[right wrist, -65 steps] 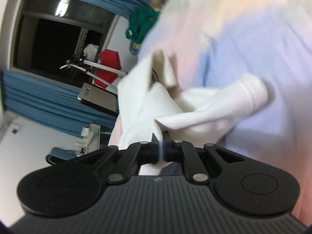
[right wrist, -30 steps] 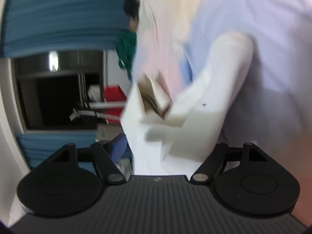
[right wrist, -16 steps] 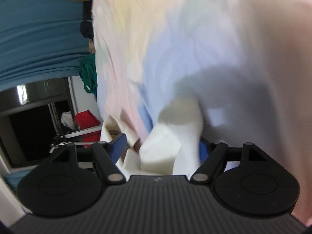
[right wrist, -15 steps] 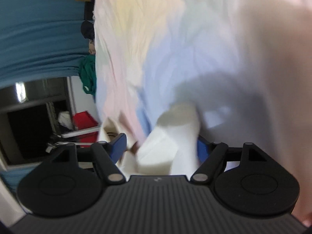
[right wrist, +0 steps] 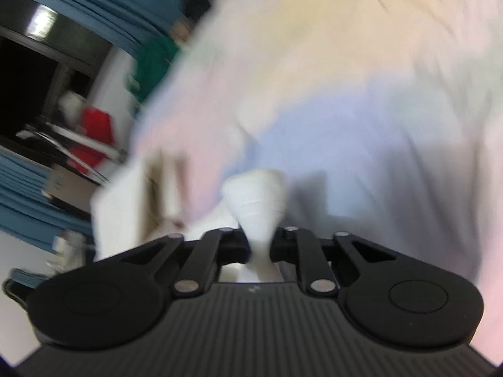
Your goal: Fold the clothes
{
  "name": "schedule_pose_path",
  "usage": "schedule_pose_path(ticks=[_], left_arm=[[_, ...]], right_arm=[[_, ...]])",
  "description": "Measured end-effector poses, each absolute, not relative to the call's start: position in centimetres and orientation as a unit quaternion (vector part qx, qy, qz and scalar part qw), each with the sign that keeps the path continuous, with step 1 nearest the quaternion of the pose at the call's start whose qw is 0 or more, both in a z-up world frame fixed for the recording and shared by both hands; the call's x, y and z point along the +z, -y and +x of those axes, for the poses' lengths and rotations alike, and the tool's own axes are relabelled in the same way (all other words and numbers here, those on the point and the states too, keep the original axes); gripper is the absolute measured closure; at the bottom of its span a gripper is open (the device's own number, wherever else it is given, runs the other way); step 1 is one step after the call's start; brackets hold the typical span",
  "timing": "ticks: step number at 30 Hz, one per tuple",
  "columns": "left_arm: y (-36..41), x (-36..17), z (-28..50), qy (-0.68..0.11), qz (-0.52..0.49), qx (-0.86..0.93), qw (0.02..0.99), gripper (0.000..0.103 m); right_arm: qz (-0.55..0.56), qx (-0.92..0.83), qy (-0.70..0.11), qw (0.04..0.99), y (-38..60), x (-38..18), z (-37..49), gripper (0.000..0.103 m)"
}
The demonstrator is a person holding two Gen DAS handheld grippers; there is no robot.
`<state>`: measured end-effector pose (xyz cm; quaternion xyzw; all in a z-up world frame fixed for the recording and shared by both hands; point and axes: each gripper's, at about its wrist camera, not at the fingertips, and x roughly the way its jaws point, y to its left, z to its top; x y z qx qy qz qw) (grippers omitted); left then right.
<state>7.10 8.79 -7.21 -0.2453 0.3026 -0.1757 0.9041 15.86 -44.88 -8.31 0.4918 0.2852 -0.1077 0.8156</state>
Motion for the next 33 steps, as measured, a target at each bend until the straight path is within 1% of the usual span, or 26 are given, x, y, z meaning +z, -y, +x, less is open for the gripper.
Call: schedule_pose_path(ticks=[3,11,13,16,17,18,19,20,22,26,29,30,31,32,33], left_arm=[[-8.8,-7.7,7.3,-0.322,-0.262,-0.181,0.891,0.098],[-8.8,-9.0,7.7,-0.374,-0.306,-0.194,0.854,0.093],[-8.8,-9.3,7.8,-0.386,-0.317,-0.198,0.843,0.089],[-8.8,-9.8,7.9,-0.404,-0.333,-0.202,0.827,0.084],[-8.8,-10.0,8.0,-0.411,-0.338,-0.204,0.822,0.078],[-9.0,-10.2,7.9,-0.414,-0.349,-0.201,0.816,0.063],[-9.9,-10.3,7.6,-0.411,-0.369,-0.19,0.812,0.032],[-10.7,-10.3,7.2,-0.401,-0.386,-0.178,0.812,0.021],[-12.3,-10.2,6.6,-0.383,-0.413,-0.159,0.811,0.022],[-15.2,-11.4,6.5,-0.365,-0.475,-0.08,0.797,0.021],[-17.5,-13.0,6.7,-0.343,-0.532,-0.005,0.774,0.022],[-18.3,-13.6,6.8,-0.328,-0.55,0.019,0.767,0.022],[-19.0,-14.0,7.0,-0.313,-0.567,0.04,0.761,0.025],[-19.6,-14.3,7.3,-0.298,-0.579,0.057,0.757,0.029],[-20.2,-14.5,7.6,-0.283,-0.589,0.074,0.753,0.031]], right_arm=[[0.489,-0.111,-0.183,0.846,46.6,-5.8,13.8,0.094],[0.53,-0.26,-0.185,0.786,51.5,-9.1,9.5,0.094],[0.582,-0.268,-0.223,0.735,52.6,-11.8,9.0,0.094],[0.616,-0.273,-0.235,0.7,53.1,-13.1,8.1,0.093],[0.617,-0.273,-0.233,0.7,53.1,-12.9,7.7,0.092],[0.613,-0.272,-0.233,0.705,53.0,-12.5,7.5,0.092],[0.607,-0.271,-0.231,0.711,52.8,-12.1,7.5,0.092],[0.602,-0.271,-0.23,0.715,52.5,-11.8,7.6,0.092],[0.593,-0.271,-0.227,0.724,51.9,-11.1,7.6,0.092],[0.595,-0.277,-0.234,0.718,52.3,-11.4,7.1,0.092],[0.588,-0.279,-0.244,0.719,50.7,-11.3,9.3,0.089],[0.582,-0.271,-0.248,0.725,50.3,-11.1,9.8,0.081],[0.576,-0.262,-0.253,0.732,49.8,-10.8,10.2,0.074],[0.565,-0.247,-0.259,0.744,49.3,-10.5,10.4,0.058],[0.554,-0.232,-0.264,0.755,48.7,-10.2,10.6,0.05]])
